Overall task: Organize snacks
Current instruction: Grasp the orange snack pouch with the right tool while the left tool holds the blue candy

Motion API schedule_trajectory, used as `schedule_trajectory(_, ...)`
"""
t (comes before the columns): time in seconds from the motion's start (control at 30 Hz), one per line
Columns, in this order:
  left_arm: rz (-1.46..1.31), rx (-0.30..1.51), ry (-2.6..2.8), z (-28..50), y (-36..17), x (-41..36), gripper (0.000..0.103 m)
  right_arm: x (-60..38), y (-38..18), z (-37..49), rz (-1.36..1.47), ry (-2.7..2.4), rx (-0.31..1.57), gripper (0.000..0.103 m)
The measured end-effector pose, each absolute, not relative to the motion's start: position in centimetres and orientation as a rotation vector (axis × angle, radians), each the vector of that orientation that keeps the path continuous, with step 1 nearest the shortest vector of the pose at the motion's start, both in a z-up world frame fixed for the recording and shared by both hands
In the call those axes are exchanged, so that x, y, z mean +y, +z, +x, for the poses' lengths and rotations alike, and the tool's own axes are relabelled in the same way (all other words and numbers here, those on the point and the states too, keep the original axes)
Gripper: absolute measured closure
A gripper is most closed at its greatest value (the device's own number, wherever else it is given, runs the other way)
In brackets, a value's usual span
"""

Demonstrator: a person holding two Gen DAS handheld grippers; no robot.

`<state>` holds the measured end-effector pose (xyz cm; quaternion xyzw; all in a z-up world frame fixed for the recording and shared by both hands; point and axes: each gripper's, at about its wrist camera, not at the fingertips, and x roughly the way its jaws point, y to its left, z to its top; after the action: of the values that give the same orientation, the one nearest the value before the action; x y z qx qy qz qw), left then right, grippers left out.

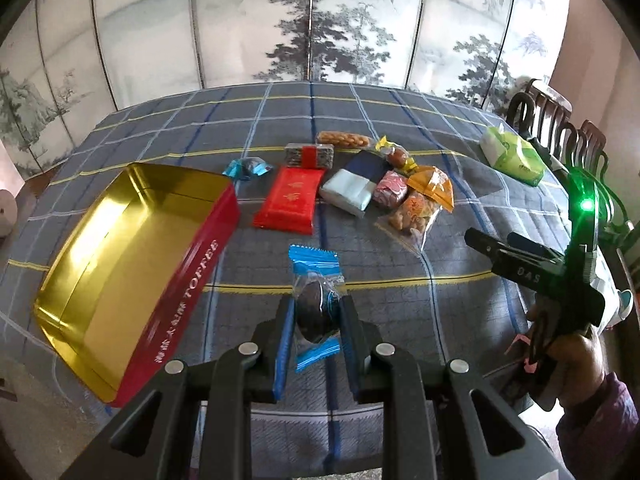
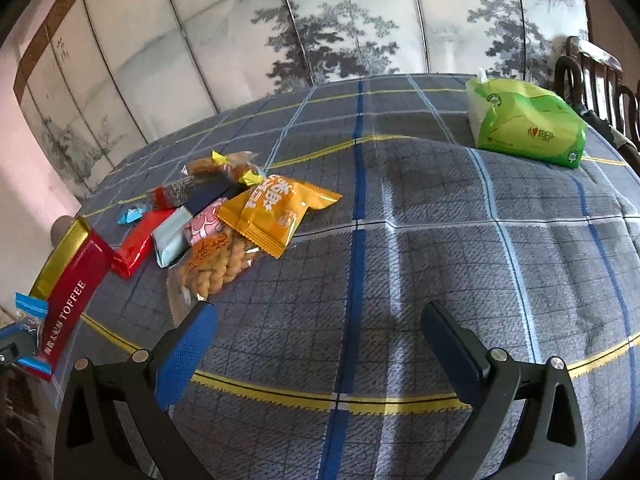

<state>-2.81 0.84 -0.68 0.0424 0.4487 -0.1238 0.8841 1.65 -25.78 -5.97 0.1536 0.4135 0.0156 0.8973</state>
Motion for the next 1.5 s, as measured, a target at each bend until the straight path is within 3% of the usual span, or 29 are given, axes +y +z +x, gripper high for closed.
schedule_trajectory(0.27, 0.077, 0.931, -0.243, -3.1, -0.1, 2.4, 0.08, -27.0, -5.4, 5.8, 0.573, 0.024, 0.921, 0.004)
schedule_trajectory(0.63, 0.064, 0.911, -0.225, -3.4, 0.9, 4.4, 0.08, -25.4, -6.2, 11.7, 0.508, -0.064, 1.004, 0.007)
schedule_trajectory(0.67, 0.063, 0.911, -0.225, -3.3, 1.0, 4.5, 0.081, -25.4, -6.2, 12.0, 0.498, -0.077, 1.014, 0.011)
schedule_trajectory(0.73, 0.061, 0.915, -0.221, -3.3, 0.9, 4.8, 0.08, -25.0, -6.1, 12.3, 0.435, -0.115, 1.018, 0.035)
schedule_trajectory(0.77, 0.06, 0.919, -0.22, -3.3, 0.9, 4.9, 0.08, -24.8, -6.2, 12.3, 0.425, -0.097, 1.02, 0.057)
schedule_trajectory(0.8, 0.059, 0.922, -0.219, -3.3, 0.8, 4.9, 0.08, -24.8, -6.1, 12.2, 0.416, -0.079, 1.02, 0.066)
schedule_trajectory(0.87, 0.057, 0.923, -0.213, -3.2, 0.8, 5.2, 0.081, -25.1, -5.8, 11.5, 0.409, -0.04, 1.004, 0.072)
schedule_trajectory(1.07, 0.056, 0.909, -0.201, -3.4, 1.4, 6.0, 0.08, -27.4, -3.5, 6.5, 0.464, 0.002, 0.862, 0.073)
schedule_trajectory(1.5, 0.071, 0.871, -0.127, -3.2, 2.3, 8.4, 0.08, -29.2, -5.7, 1.3, 0.46, -0.042, 0.767, 0.073)
